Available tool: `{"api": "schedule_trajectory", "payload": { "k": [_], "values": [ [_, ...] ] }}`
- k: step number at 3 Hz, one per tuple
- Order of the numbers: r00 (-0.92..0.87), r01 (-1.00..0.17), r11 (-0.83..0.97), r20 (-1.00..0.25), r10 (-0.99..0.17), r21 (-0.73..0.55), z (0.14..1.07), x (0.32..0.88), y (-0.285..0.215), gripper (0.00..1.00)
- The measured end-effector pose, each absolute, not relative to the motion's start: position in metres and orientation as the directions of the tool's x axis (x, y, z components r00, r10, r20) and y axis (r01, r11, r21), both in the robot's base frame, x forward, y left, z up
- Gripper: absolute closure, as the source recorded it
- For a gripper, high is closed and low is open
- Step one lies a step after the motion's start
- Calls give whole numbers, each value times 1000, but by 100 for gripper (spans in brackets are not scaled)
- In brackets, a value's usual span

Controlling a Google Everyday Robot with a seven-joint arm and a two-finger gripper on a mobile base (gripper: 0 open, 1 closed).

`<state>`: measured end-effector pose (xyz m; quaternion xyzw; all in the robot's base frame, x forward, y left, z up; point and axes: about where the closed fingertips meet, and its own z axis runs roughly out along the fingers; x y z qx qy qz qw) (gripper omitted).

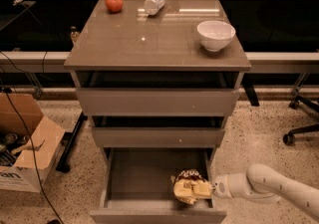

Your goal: Pick brown chip bag from bottom drawer and place on counter

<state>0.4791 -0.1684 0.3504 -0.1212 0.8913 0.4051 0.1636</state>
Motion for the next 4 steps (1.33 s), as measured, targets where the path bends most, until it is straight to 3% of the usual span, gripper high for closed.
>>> {"api": "schedule_trajectory", "payload": {
  "k": [4],
  "values": [
    [-650,-709,543,-716,-256,450,628,455,-248,100]
  ]
}}
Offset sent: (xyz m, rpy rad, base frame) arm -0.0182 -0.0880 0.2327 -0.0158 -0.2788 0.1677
